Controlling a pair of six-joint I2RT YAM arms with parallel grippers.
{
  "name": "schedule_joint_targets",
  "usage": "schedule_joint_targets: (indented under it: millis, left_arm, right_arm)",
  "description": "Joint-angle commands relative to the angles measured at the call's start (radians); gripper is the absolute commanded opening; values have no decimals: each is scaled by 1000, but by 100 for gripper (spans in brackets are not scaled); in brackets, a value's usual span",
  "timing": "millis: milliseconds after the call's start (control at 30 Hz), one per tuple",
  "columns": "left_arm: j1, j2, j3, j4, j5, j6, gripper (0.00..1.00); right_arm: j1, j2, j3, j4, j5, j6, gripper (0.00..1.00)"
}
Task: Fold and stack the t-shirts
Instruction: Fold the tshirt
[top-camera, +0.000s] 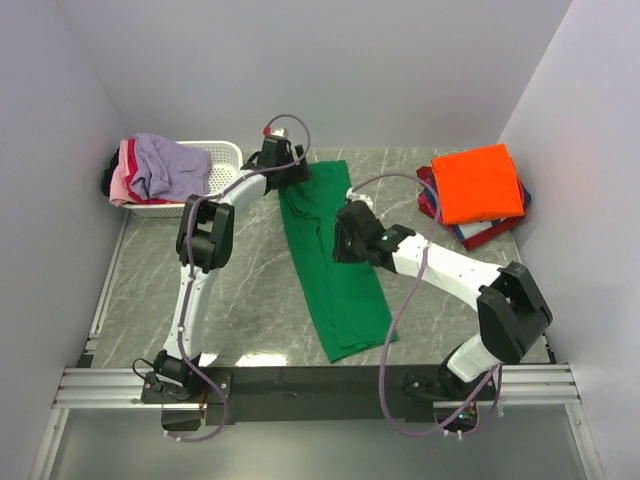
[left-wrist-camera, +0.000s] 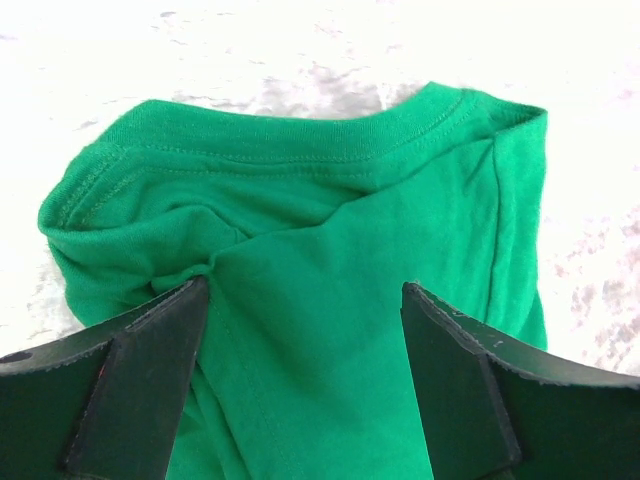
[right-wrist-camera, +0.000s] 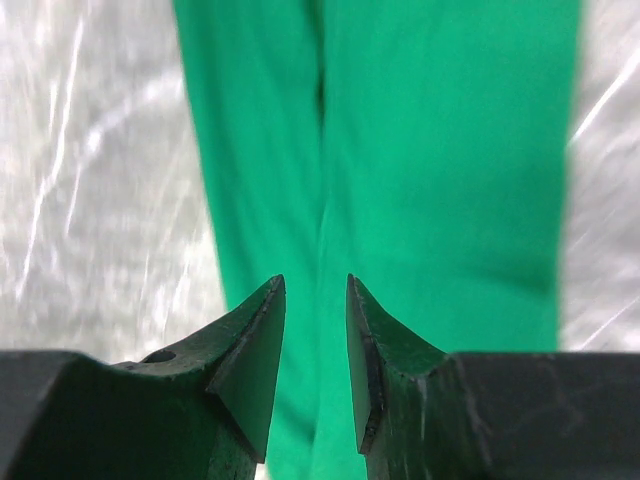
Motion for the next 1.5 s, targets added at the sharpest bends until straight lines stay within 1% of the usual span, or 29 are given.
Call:
schedule_joint_targets:
  millis: [0, 67, 100, 133, 200, 267, 300, 467, 567, 633, 933, 1133, 1467]
  left_arm:
    - [-6, -30, 30, 43, 51, 21, 84]
    - [-14, -113, -22, 97, 42, 18, 84]
    - [-18, -177, -78, 114, 36, 18, 84]
    - [-20, -207, -108, 134, 30, 18, 84]
    - [-25, -282, -189, 140, 16, 12, 85]
    - [-26, -317, -246, 137, 13, -11, 84]
    - [-28, -343, -302, 134, 18, -18, 84]
    - [-43, -376, -474, 181, 59, -74, 84]
    - [-58, -363, -507, 181, 70, -106, 83]
    - [-69, -348, -510, 181, 58, -111, 83]
    - [-78, -227, -404, 102, 61, -95, 83]
    - [-78, -182, -375, 138, 62, -109, 83]
    - [-77, -75, -168, 57, 36, -91, 83]
  right_arm:
    - [-66, 56, 56, 103, -6, -106, 38]
    - [-101, 88, 76, 139, -30, -144, 38]
    - [-110, 121, 87, 157, -56, -152, 38]
    - [-119, 140, 98, 165, -66, -170, 38]
    - [-127, 184, 118, 195, -70, -187, 38]
    - [-136, 214, 134, 211, -80, -203, 38]
    - [-145, 243, 139, 226, -78, -204, 38]
    - [-167, 309, 161, 252, -96, -216, 38]
    - [-175, 336, 164, 257, -100, -219, 38]
    - [-176, 346, 158, 262, -100, -218, 38]
    - [-184, 402, 173, 249, -112, -190, 38]
    - [-187, 453, 217, 219, -127, -163, 38]
    - [-217, 519, 305, 162, -139, -140, 38]
